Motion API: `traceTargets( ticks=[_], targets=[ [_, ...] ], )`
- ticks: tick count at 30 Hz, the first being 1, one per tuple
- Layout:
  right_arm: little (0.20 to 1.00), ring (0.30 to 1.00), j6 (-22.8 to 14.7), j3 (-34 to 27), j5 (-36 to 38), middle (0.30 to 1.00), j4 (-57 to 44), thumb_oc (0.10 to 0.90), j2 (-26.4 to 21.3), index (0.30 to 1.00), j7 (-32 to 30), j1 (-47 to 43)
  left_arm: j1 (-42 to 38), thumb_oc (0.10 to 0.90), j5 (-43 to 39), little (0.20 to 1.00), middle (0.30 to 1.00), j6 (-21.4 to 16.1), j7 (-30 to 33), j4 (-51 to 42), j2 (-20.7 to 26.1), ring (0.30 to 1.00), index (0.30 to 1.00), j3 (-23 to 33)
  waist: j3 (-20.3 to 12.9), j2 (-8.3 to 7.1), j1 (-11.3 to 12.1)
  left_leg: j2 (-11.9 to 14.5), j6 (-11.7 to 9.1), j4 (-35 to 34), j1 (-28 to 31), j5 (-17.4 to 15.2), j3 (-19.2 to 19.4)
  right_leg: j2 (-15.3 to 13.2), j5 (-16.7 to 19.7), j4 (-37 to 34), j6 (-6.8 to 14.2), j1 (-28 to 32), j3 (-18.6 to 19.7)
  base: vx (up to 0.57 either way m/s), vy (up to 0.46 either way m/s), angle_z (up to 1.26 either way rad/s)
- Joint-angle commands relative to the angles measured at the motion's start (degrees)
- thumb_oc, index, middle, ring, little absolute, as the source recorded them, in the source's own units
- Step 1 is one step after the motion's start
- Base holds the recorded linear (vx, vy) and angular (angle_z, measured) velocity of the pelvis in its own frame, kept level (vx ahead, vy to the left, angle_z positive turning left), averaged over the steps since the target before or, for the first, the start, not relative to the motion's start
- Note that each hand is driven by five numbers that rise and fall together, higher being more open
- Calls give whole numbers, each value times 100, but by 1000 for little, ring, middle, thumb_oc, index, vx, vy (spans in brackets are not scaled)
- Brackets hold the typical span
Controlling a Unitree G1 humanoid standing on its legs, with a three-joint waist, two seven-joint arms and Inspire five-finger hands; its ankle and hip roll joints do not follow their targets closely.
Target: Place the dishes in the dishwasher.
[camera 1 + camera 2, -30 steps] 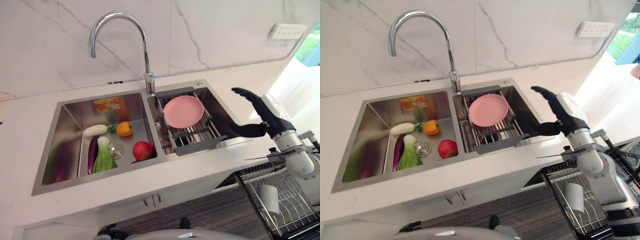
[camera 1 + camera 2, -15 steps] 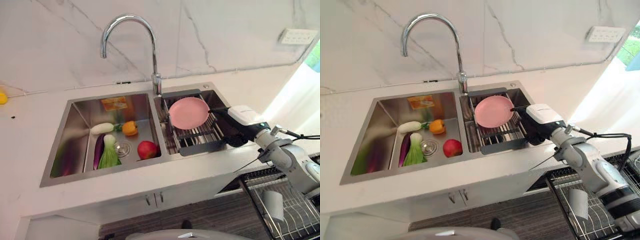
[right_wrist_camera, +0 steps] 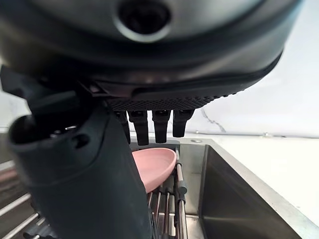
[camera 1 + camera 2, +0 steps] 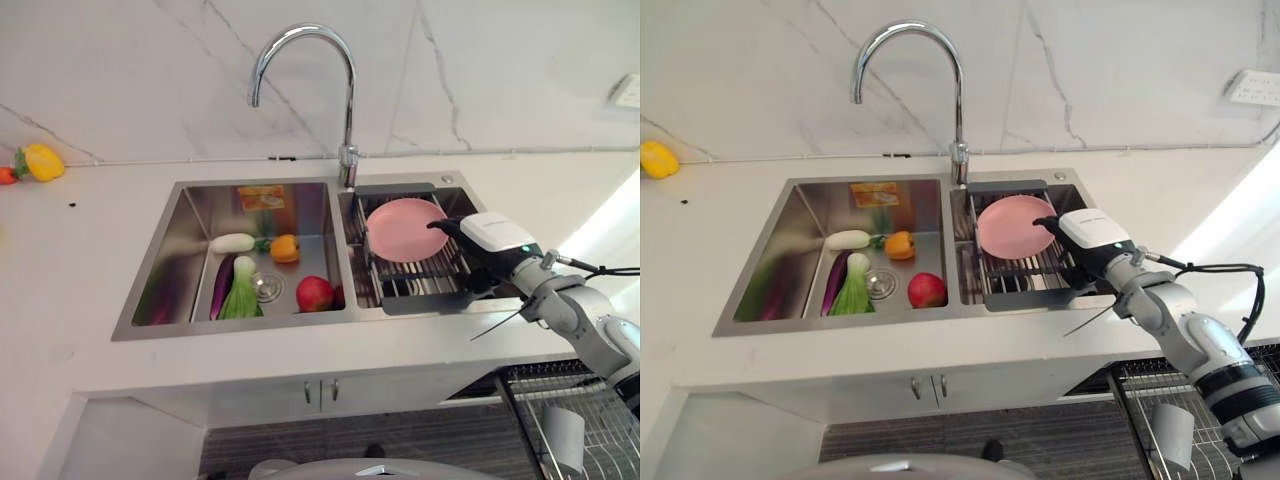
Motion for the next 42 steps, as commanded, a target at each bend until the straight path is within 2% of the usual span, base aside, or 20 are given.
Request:
traceTargets(
  ticks=[1, 4, 10, 15, 18, 19, 25, 31, 36, 40, 42],
  targets=[
    [900, 900, 38, 104, -218, 900, 15, 800, 21, 900, -590, -915, -261, 800, 1, 900, 900, -68, 50, 398, 168, 900, 900, -307, -152, -221, 162, -212, -177, -22, -415, 301, -180, -90, -838, 146, 487, 666, 41, -9, 1, 12],
    [900, 900, 89, 128, -261, 900, 258, 800, 179, 900, -774, -928, -241, 800, -11, 900, 900, -75, 62, 400, 153, 900, 900, -339, -139, -213, 182, -217, -177, -22, -430, 312, -215, -99, -843, 146, 485, 674, -17, 3, 0, 7],
    [900, 900, 234, 733, -932, 900, 1066, 800, 443, 900, -1110, -1379, -210, 800, -158, 900, 900, -114, 140, 398, 128, 900, 900, -418, -101, -235, 343, -235, -185, -22, -446, 331, -323, -114, -851, 128, 487, 713, -131, -7, -1, 9],
    [900, 900, 264, 850, -1033, 900, 1179, 800, 497, 900, -1145, -1443, -200, 800, -160, 900, 900, -121, 145, 404, 122, 900, 900, -452, -99, -244, 379, -232, -199, -22, -410, 267, -339, -107, -913, 120, 484, 761, -144, 24, -9, 8],
    [900, 900, 363, 1087, -1271, 900, 1601, 800, 739, 900, -1358, -1578, -197, 800, -125, 900, 900, -116, 173, 454, 57, 900, 900, -559, -79, -262, 461, -238, -230, -22, -445, 290, -444, -113, -921, 114, 476, 779, -260, 16, -14, 14],
    [300, 300, 407, 1143, -1393, 300, 1713, 400, 793, 300, -1468, -1611, -196, 800, -121, 900, 900, -117, 190, 474, 50, 900, 900, -583, -70, -269, 481, -242, -240, -22, -466, 305, -485, -107, -926, 114, 473, 780, -299, 4, -6, 19],
    [300, 300, 546, 904, -1518, 300, 1637, 400, 974, 300, -1988, -1488, -232, 800, -75, 900, 900, -81, 301, 494, 43, 900, 900, -606, -45, -249, 506, -239, -272, -22, -526, 351, -623, -107, -940, 107, 470, 780, -436, 0, -9, 15],
    [300, 300, 648, 705, -1668, 300, 1378, 400, 897, 300, -2213, -1392, -267, 800, -32, 900, 900, -84, 372, 481, 15, 900, 900, -647, -47, -234, 452, -236, -281, -22, -521, 348, -623, -105, -946, 106, 467, 783, -462, 0, -5, 3],
    [300, 300, 800, 26, -1583, 300, 785, 400, 636, 300, -2681, -1253, -313, 800, 30, 900, 900, -94, 454, 404, -4, 900, 900, -660, -62, -178, 301, -207, -280, -22, -483, 326, -517, -95, -942, 103, 467, 762, -357, -1, -4, 3],
    [300, 300, 860, -415, -1513, 300, 453, 400, 562, 300, -2901, -1124, -331, 800, 51, 900, 900, -91, 494, 357, 0, 900, 900, -661, -63, -139, 221, -190, -258, -22, -494, 373, -430, -99, -871, 103, 469, 704, -270, -19, 4, -5],
    [300, 300, 858, -665, -1387, 300, 244, 400, 561, 300, -2962, -1022, -321, 800, 46, 900, 900, -86, 509, 341, 3, 900, 900, -640, -78, -129, 195, -173, -249, -22, -446, 289, -346, -81, -922, 103, 467, 710, -175, 18, -4, -13]
  ],
)
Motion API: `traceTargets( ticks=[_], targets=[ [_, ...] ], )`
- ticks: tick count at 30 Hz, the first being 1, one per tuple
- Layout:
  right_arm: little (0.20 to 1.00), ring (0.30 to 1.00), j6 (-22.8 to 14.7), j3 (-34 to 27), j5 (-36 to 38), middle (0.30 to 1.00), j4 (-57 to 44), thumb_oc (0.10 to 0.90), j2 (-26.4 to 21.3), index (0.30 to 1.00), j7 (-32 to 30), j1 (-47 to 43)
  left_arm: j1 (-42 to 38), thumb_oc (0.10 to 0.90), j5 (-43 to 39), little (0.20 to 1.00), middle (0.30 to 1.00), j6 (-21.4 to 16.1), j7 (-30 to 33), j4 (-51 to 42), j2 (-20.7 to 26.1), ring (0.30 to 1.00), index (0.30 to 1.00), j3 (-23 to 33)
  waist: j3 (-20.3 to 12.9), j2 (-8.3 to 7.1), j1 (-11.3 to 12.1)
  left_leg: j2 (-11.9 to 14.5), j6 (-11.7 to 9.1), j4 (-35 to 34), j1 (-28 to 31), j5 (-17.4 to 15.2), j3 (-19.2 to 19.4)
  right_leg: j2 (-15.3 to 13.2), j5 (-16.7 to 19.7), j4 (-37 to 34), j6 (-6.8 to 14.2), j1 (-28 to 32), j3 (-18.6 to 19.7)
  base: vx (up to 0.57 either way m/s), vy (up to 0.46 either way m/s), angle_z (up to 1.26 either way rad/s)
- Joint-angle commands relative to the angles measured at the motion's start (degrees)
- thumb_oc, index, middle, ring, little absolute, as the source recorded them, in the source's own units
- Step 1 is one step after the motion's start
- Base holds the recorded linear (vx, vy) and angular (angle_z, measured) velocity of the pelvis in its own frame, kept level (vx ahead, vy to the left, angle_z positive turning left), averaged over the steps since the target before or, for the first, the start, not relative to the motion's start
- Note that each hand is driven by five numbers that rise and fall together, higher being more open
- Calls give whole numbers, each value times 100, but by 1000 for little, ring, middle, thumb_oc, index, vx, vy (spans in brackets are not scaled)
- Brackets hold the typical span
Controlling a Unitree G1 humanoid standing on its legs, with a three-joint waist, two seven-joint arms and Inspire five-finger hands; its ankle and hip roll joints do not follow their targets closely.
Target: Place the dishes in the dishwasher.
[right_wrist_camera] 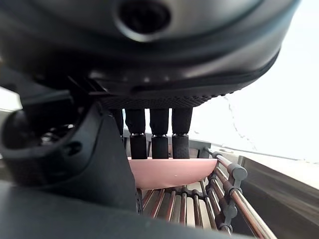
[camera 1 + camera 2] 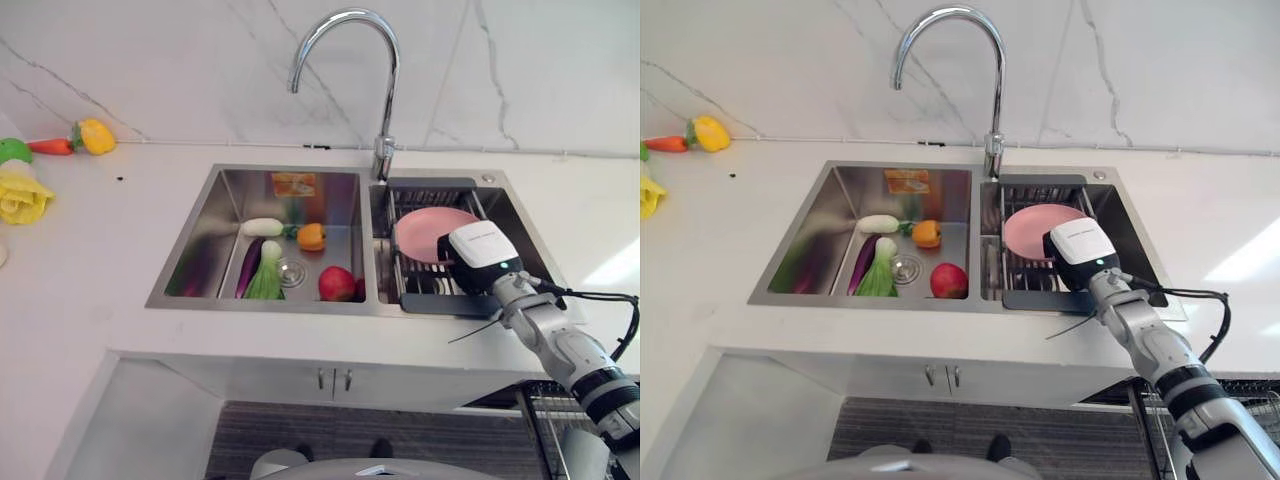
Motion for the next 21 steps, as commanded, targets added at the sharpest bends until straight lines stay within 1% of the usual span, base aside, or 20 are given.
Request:
traceTargets(
  ticks=[1, 2, 3, 5, 7, 8, 9, 10, 11, 12, 14, 16, 18, 21],
  targets=[
    [300, 300, 428, -1018, 448, 300, -765, 400, -354, 300, -1110, -839, -301, 800, 164, 900, 900, -46, 206, 370, 99, 900, 900, -246, -210, -305, 45, -128, -203, -51, -203, 98, 180, -3, -903, 105, 487, 738, 308, 31, -14, -22],
    [300, 300, 413, -1117, 571, 300, -815, 400, -337, 300, -1089, -788, -298, 800, 149, 900, 900, -50, 212, 355, 89, 900, 900, -235, -213, -295, 20, -122, -190, -51, -194, 87, 234, -3, -893, 105, 489, 725, 363, -42, 7, -26],
    [300, 300, 375, -1361, 823, 300, -906, 400, -245, 300, -1195, -686, -268, 800, 141, 900, 900, -51, 223, 334, 64, 900, 900, -223, -215, -265, -19, -125, -167, -51, -217, 141, 302, -4, -821, 105, 492, 661, 426, -50, 11, -31],
    [300, 300, 362, -1465, 959, 300, -922, 400, -222, 300, -1182, -609, -255, 800, 133, 900, 900, -51, 225, 324, 62, 900, 900, -236, -222, -256, -29, -127, -165, -51, -208, 136, 327, 4, -817, 105, 483, 653, 454, -26, 9, -29],
    [300, 300, 195, -1733, 1698, 300, -922, 400, 16, 300, -1104, -453, -223, 800, 88, 900, 900, -50, 225, 253, 39, 900, 900, -282, -223, -228, -99, -129, -154, -51, -186, 122, 363, 0, -812, 105, 481, 646, 488, -3, 7, -18],
    [300, 300, 194, -1742, 1703, 300, -926, 400, 16, 300, -1101, -443, -220, 800, 88, 900, 900, -48, 225, 251, 43, 900, 900, -287, -223, -231, -91, -129, -154, -51, -184, 121, 366, 0, -813, 105, 481, 648, 491, 24, -1, -6],
    [300, 300, 129, -1745, 2115, 300, -808, 400, 110, 300, -932, -436, -212, 800, 54, 900, 900, -45, 215, 223, 36, 900, 900, -315, -231, -225, -108, -128, -150, -51, -153, 56, 390, 1, -863, 105, 483, 670, 517, 0, 0, 0],
    [300, 300, 93, -1773, 2247, 300, -746, 400, 146, 300, -940, -425, -198, 800, 46, 900, 900, -52, 199, 217, 29, 900, 900, -323, -223, -218, -123, -135, -140, -51, -179, 118, 408, -4, -798, 105, 480, 638, 529, 0, 0, 0],
    [300, 300, 86, -1758, 2302, 300, -702, 400, 119, 300, -885, -431, -182, 800, 35, 900, 900, -54, 190, 209, 40, 900, 900, -334, -229, -219, -116, -129, -140, -51, -145, 53, 416, 2, -853, 105, 482, 668, 550, 0, 0, 0],
    [300, 300, 82, -1694, 2389, 300, -572, 400, -4, 300, -659, -446, -163, 800, 17, 900, 900, -54, 157, 190, 61, 900, 900, -356, -225, -228, -110, -133, -131, -51, -126, 46, 412, 5, -853, 105, 476, 674, 563, 38, -2, -3],
    [300, 300, 64, -1681, 2445, 300, -524, 400, -43, 300, -620, -456, -152, 800, 3, 900, 900, -56, 152, 188, 62, 900, 900, -362, -223, -228, -110, -137, -129, -51, -117, 42, 405, 3, -857, 105, 475, 683, 562, 3, 4, -4],
    [300, 300, 6, -1567, 2666, 300, -401, 400, -138, 300, -354, -489, -124, 800, -16, 900, 900, -56, 94, 210, 85, 900, 900, -389, -229, -252, -93, -143, -128, -51, -119, 31, 375, -3, -868, 105, 472, 703, 537, 0, 0, 0],
    [300, 300, -15, -1520, 2705, 300, -389, 400, -165, 300, -307, -521, -122, 800, -9, 900, 900, -44, 90, 228, 90, 900, 900, -386, -227, -259, -91, -147, -127, -51, -118, 28, 365, -3, -867, 105, 473, 704, 525, 0, 0, 0],
    [300, 300, -93, -1337, 2984, 300, -323, 400, -169, 300, -80, -660, -96, 800, -14, 900, 900, -21, 55, 317, 115, 900, 900, -373, -217, -301, -37, -160, -128, -51, -120, 27, 349, -6, -853, 105, 473, 707, 503, 0, 0, 0]
  ],
)
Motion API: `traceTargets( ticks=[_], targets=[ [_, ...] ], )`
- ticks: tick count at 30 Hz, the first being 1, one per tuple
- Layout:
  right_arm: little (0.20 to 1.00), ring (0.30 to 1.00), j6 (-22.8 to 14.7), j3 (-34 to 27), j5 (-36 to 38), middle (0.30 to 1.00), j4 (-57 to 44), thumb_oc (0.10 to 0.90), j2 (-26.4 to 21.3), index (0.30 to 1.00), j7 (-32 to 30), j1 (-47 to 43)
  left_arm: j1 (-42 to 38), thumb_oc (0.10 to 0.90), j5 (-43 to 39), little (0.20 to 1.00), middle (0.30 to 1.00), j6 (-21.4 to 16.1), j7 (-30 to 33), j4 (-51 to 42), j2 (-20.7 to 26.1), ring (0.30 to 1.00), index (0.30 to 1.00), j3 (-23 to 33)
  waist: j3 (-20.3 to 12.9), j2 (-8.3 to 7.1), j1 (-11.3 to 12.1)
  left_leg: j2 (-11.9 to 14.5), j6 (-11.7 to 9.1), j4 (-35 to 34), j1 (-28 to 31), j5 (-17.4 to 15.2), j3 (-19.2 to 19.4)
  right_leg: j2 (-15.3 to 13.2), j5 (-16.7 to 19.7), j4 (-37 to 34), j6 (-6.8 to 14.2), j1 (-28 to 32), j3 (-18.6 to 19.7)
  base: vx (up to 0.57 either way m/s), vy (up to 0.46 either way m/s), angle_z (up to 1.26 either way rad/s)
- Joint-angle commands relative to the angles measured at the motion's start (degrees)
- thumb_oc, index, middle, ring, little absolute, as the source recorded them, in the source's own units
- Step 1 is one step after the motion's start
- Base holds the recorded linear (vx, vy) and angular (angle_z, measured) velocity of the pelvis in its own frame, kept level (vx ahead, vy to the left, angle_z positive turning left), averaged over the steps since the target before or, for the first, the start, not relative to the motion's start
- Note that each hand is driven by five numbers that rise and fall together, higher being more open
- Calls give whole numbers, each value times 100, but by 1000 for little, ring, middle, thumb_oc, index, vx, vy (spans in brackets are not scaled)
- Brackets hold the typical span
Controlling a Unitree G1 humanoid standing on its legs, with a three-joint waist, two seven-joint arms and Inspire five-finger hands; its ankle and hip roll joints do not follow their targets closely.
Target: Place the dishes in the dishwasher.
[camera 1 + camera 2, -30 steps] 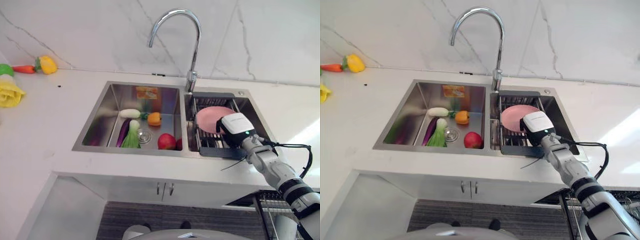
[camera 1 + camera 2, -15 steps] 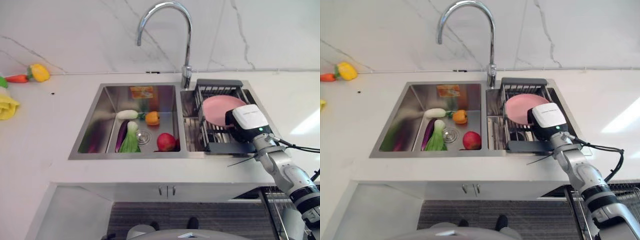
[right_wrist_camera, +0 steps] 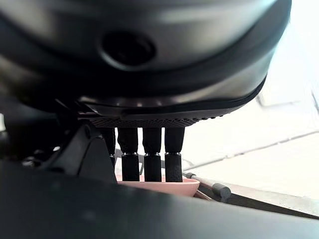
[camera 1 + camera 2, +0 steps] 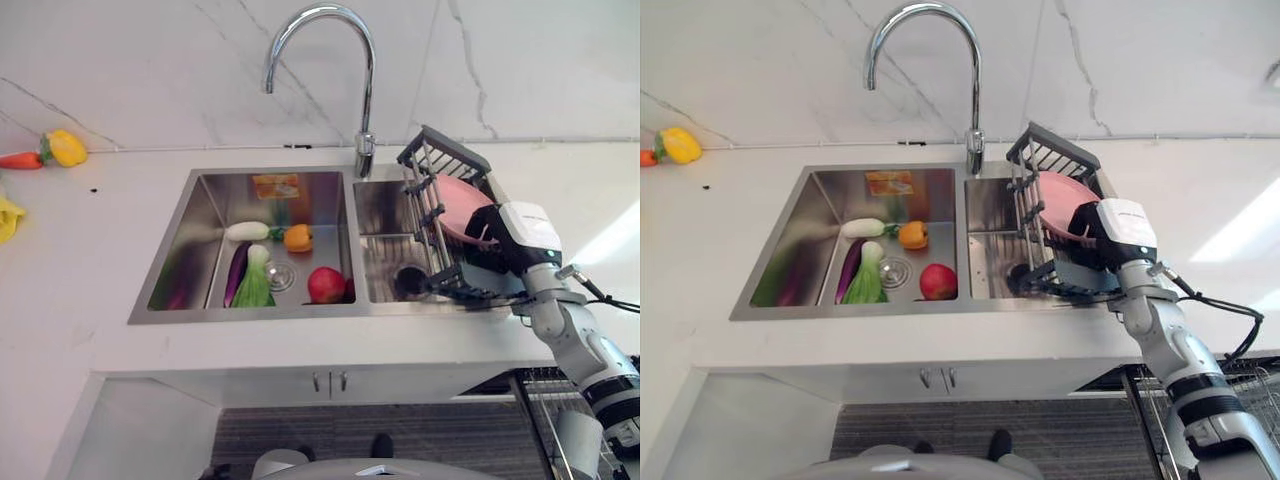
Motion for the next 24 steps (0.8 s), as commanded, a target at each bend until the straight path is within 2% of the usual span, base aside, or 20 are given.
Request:
traceTargets(
  ticks=[1, 3, 6, 7, 9, 10, 12, 13, 14, 15, 18, 20, 24],
  targets=[
    [300, 300, -49, -270, 674, 300, -56, 400, -337, 300, -177, -949, -114, 800, 2, 900, 900, -33, -46, 517, 156, 900, 900, -357, -324, -285, -20, -197, -149, 17, -311, 110, -57, -83, -866, 105, 436, 681, 115, 0, 0, 0],
    [300, 300, -52, -258, 676, 300, -47, 400, -337, 300, -178, -963, -116, 800, 3, 900, 900, -34, -47, 518, 154, 900, 900, -351, -323, -285, -27, -197, -149, 17, -312, 110, -58, -83, -867, 105, 436, 681, 114, 0, 0, 0],
    [300, 300, -98, 159, 614, 300, 75, 400, -523, 300, 104, -1243, -78, 800, -4, 900, 900, -57, -61, 548, 184, 900, 900, -323, -310, -350, 68, -212, -154, 17, -324, 115, -107, -90, -863, 105, 439, 697, 56, 0, 0, 0],
    [300, 300, -155, 495, 586, 300, 151, 400, -700, 300, 380, -1460, -55, 800, 2, 900, 900, -72, -101, 538, 192, 900, 900, -379, -308, -397, 137, -217, -169, 17, -338, 128, -143, -95, -855, 105, 443, 702, -1, 0, 0, 0],
    [300, 300, -196, 701, 592, 300, 220, 400, -803, 300, 501, -1616, -58, 800, 8, 900, 900, -83, -126, 538, 192, 900, 900, -390, -304, -415, 142, -217, -178, 17, -353, 135, -170, -97, -857, 106, 445, 704, -37, 1, 5, 8],
    [300, 300, -266, 1081, 583, 300, 277, 400, -949, 300, 760, -1835, -49, 800, 6, 900, 900, -101, -173, 513, 207, 900, 900, -449, -295, -461, 208, -222, -195, 17, -375, 145, -205, -97, -854, 107, 442, 705, -88, 0, 4, 20],
    [300, 300, -302, 1349, 566, 300, 362, 400, -1047, 300, 911, -2013, -24, 800, 6, 900, 900, -117, -199, 491, 192, 900, 900, -481, -293, -476, 218, -224, -202, 17, -385, 150, -233, -95, -855, 107, 443, 702, -124, 3, 3, 15],
    [300, 300, -385, 1863, 427, 300, 497, 400, -1193, 300, 1120, -2313, 19, 800, 1, 900, 900, -146, -256, 448, 205, 900, 900, -563, -276, -527, 294, -224, -218, 17, -410, 164, -279, -101, -849, 107, 449, 701, -186, 2, 0, 7],
    [300, 300, -391, 1909, 432, 300, 522, 400, -1187, 300, 1114, -2360, 22, 800, 1, 900, 900, -146, -255, 446, 190, 900, 900, -548, -276, -517, 270, -224, -218, 17, -411, 164, -284, -100, -850, 107, 450, 701, -192, -14, 8, 6],
    [300, 300, -429, 2306, 290, 300, 660, 400, -1260, 300, 1270, -2622, 37, 800, -7, 900, 900, -158, -295, 421, 213, 900, 900, -610, -261, -549, 336, -221, -237, 17, -434, 179, -319, -101, -847, 107, 455, 695, -242, -9, 11, 18],
    [300, 300, -387, 2732, -9, 300, 1130, 400, -1114, 300, 1247, -2987, 49, 800, -37, 900, 900, -171, -309, 445, 202, 900, 900, -669, -228, -577, 383, -227, -250, 17, -465, 203, -393, -96, -849, 110, 459, 695, -321, -12, 10, 22],
    [300, 300, -340, 2720, -22, 300, 1270, 400, -1002, 300, 1232, -3005, 42, 800, -43, 900, 900, -166, -297, 454, 193, 900, 900, -685, -216, -582, 399, -229, -256, 17, -475, 212, -414, -93, -850, 111, 456, 697, -339, -7, 4, 6],
    [300, 300, -117, 2252, 354, 300, 1990, 400, -327, 300, 1027, -2852, -16, 800, -104, 900, 900, -134, -244, 535, 138, 900, 900, -740, -189, -588, 449, -234, -252, 17, -519, 246, -493, -95, -849, 115, 446, 692, -412, -10, 2, 10]
  ],
)
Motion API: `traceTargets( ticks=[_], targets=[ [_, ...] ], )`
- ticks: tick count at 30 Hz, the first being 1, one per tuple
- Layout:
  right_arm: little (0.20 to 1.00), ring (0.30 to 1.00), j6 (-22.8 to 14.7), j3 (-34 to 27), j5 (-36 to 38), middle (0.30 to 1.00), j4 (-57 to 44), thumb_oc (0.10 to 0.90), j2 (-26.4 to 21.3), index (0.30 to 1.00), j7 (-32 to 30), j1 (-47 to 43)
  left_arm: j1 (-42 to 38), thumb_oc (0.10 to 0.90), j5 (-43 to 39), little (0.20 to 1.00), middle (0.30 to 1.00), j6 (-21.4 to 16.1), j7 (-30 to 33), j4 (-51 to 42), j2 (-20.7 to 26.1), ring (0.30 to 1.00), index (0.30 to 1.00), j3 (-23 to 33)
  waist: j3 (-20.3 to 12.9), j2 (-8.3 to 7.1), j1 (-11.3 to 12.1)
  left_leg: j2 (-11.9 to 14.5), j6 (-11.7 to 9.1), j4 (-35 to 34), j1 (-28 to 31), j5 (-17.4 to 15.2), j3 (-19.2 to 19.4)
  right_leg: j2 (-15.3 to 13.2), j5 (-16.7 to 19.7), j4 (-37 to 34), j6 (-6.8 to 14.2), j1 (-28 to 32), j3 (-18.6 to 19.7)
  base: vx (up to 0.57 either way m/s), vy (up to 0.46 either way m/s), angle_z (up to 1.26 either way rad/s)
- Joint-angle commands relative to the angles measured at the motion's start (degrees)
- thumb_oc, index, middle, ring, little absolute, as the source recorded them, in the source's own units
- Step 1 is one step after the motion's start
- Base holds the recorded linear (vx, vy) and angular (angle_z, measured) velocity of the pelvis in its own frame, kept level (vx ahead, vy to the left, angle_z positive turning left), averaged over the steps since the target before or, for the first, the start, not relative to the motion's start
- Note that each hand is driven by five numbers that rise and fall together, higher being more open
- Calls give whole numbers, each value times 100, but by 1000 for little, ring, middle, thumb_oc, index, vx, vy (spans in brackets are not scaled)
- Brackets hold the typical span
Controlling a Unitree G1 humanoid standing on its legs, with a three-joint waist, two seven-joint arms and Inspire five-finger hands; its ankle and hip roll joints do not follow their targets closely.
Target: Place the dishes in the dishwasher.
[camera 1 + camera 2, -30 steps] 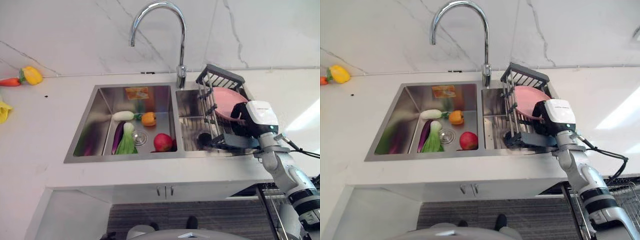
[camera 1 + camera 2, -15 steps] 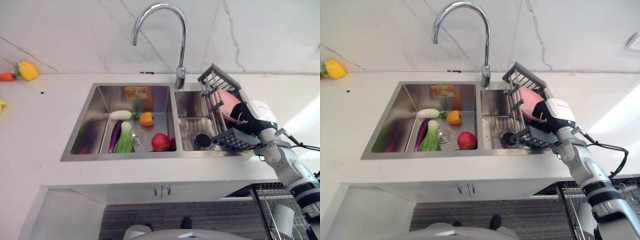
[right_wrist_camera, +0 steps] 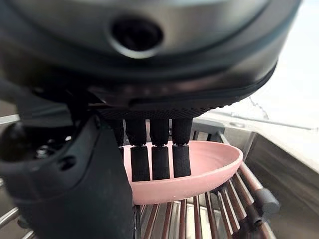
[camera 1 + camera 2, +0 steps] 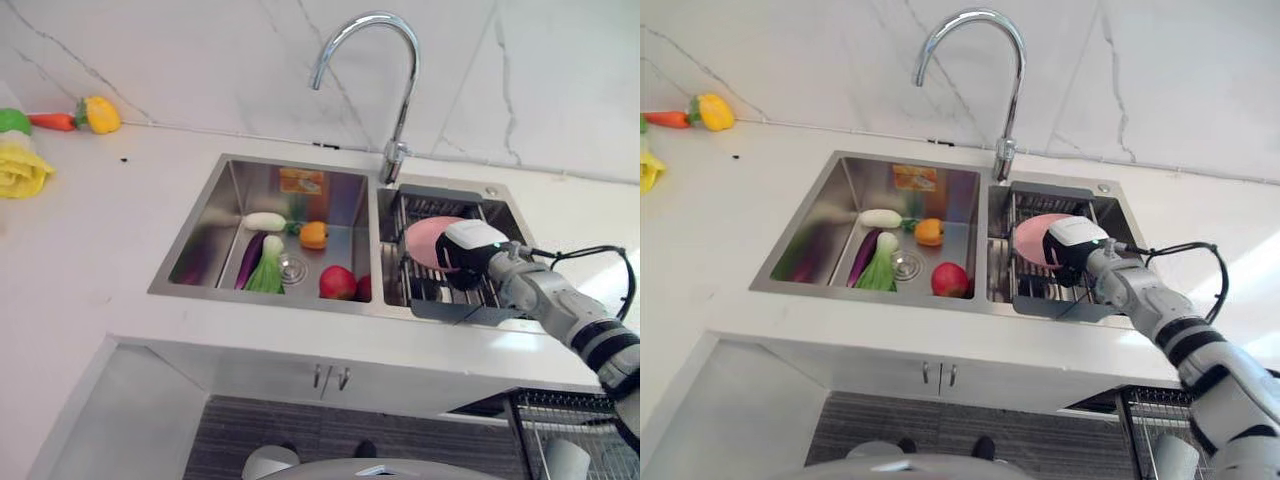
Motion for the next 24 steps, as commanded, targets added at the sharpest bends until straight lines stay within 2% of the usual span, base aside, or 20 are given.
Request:
traceTargets(
  ticks=[1, 2, 3, 4, 8, 11, 17, 18, 20, 24],
  targets=[
    [300, 300, 127, -647, 487, 300, 66, 400, 30, 300, -509, -713, -272, 800, -103, 900, 900, -16, 63, 404, -71, 900, 900, -317, -94, -149, 138, -176, -195, -33, -321, 179, -76, 6, -856, 113, 435, 694, -5, -9, 8, 11],
    [300, 300, 272, -1047, 867, 300, 499, 400, 429, 300, -724, -610, -315, 800, -139, 900, 900, 9, 117, 438, -97, 900, 900, -322, -87, -131, 156, -180, -191, -33, -334, 195, -95, 4, -851, 112, 430, 692, -20, 0, 6, 10],
    [862, 862, 331, -1212, 1071, 862, 682, 775, 626, 862, -799, -573, -323, 800, -159, 900, 900, 20, 122, 458, -111, 900, 900, -324, -88, -125, 160, -179, -187, -33, -336, 198, -105, 2, -853, 111, 426, 693, -18, -2, 7, 6],
    [900, 900, 370, -1279, 1085, 900, 812, 800, 695, 900, -899, -589, -336, 800, -185, 900, 900, 29, 145, 470, -121, 900, 900, -331, -86, -129, 166, -179, -187, -33, -335, 203, -108, 4, -856, 111, 423, 699, -17, -5, 0, 4],
    [900, 900, 435, -1605, 1365, 900, 937, 800, 920, 900, -1178, -540, -358, 800, -250, 900, 900, 59, 165, 472, -121, 900, 900, -304, -85, -88, 153, -183, -188, -33, -337, 214, -122, 10, -865, 106, 415, 706, -24, 0, 0, 0],
    [900, 900, 411, -2140, 1678, 900, 615, 800, 1119, 900, -1634, -267, -371, 800, -293, 900, 900, 88, 225, 469, -134, 900, 900, -255, -85, -16, 114, -185, -176, -33, -323, 216, -131, 3, -876, 109, 408, 721, -29, 0, 0, 0],
    [900, 900, 427, -2709, 1516, 900, -358, 800, 933, 900, -1903, 290, -405, 800, -198, 900, 900, 122, 300, 399, -108, 900, 900, -132, -105, 48, 51, -189, -175, -33, -308, 197, -148, -2, -897, 108, 407, 735, -47, 1, -1, 3],
    [900, 900, 390, -2950, 1608, 900, -659, 800, 920, 900, -1956, 494, -411, 800, -161, 900, 900, 130, 316, 376, -110, 900, 900, -86, -112, 72, 18, -193, -170, -33, -304, 189, -143, -3, -906, 109, 405, 737, -44, 6, -1, 3],
    [900, 900, 373, -3026, 1697, 900, -750, 800, 936, 900, -1964, 554, -408, 800, -155, 900, 900, 130, 318, 365, -111, 900, 900, -84, -117, 83, 8, -190, -169, -33, -299, 186, -136, -10, -909, 109, 405, 742, -39, 2, 0, 2],
    [900, 900, 145, -3466, 2862, 900, -840, 800, 1235, 900, -1938, 751, -366, 800, -226, 900, 900, 136, 307, 270, -135, 900, 900, -108, -134, 137, -49, -186, -155, -33, -267, 169, -73, -17, -915, 105, 405, 739, 16, 0, 0, 0]
  ],
)
